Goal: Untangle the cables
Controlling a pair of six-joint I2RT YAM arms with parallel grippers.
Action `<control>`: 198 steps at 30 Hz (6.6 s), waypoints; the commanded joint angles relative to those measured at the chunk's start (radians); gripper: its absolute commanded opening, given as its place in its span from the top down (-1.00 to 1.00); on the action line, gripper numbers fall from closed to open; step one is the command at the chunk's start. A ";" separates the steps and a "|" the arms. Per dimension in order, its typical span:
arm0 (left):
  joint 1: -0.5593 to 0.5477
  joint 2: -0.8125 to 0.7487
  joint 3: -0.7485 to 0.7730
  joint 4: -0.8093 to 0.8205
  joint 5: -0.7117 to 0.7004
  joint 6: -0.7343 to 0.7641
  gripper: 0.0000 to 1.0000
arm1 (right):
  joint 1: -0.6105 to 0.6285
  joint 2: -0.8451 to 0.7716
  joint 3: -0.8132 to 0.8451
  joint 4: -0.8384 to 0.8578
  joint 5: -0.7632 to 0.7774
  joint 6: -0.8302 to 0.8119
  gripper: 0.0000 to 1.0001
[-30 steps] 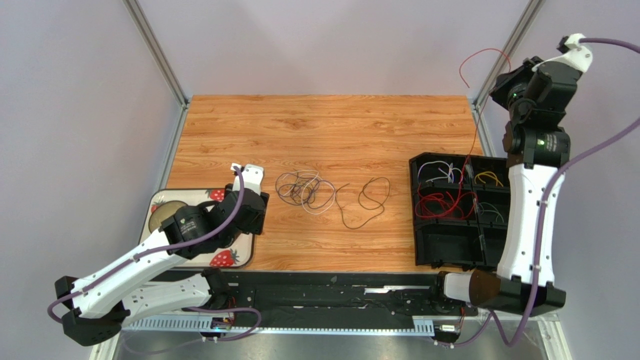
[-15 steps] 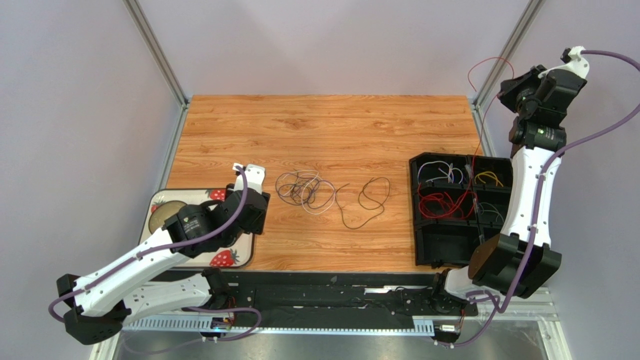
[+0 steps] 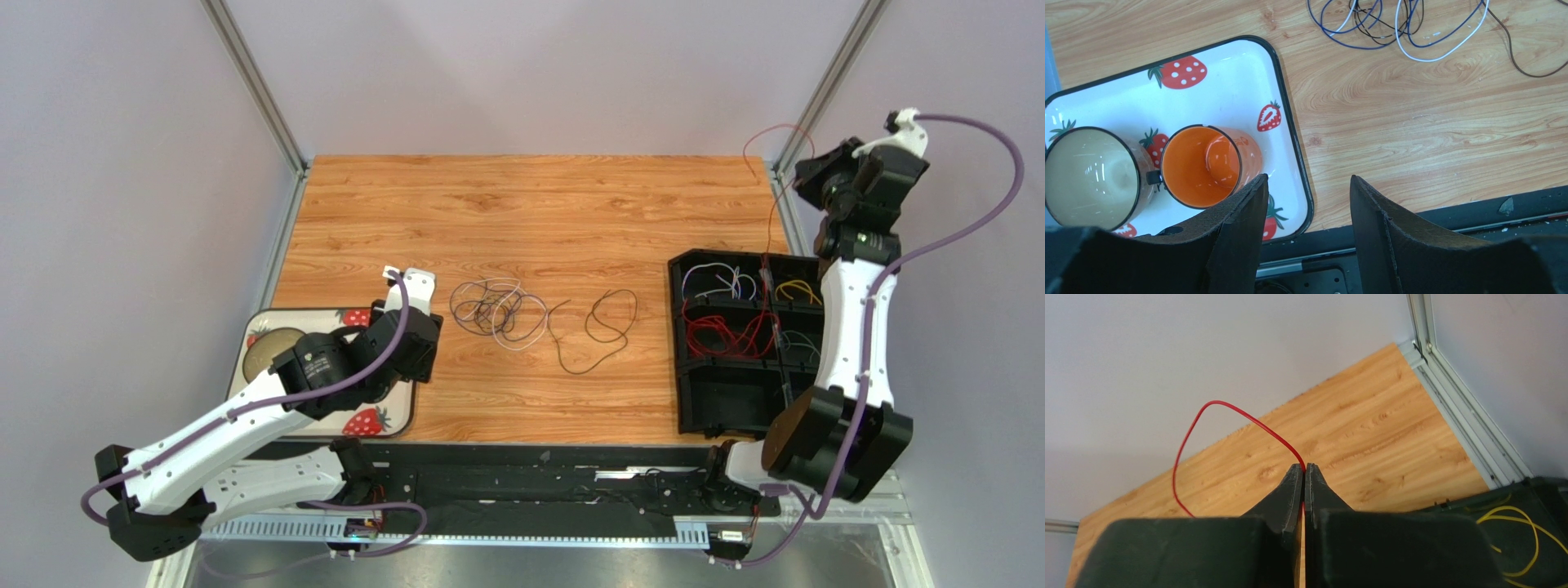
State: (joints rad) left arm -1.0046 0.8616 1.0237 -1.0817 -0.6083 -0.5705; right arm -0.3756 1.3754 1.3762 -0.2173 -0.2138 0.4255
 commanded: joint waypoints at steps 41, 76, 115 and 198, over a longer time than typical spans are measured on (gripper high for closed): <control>0.003 -0.015 -0.004 0.042 0.064 0.037 -0.18 | 0.072 -0.440 -0.643 -0.401 0.318 0.148 1.00; 0.003 -0.016 -0.004 0.045 0.070 0.041 -0.18 | 0.185 -0.225 -0.422 -0.562 0.611 0.058 0.17; 0.003 0.109 -0.005 0.156 0.198 0.006 -0.19 | 0.586 -0.438 -0.457 -0.683 0.682 0.108 -0.17; 0.086 0.239 0.161 0.026 0.160 0.060 0.03 | 0.850 0.257 -0.341 -0.358 0.487 0.211 -0.40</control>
State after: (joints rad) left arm -0.9260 1.1969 1.2167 -0.9443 -0.3740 -0.5114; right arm 0.4690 1.6009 0.9855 -0.6296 0.2375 0.6174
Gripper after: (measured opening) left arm 0.478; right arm 0.729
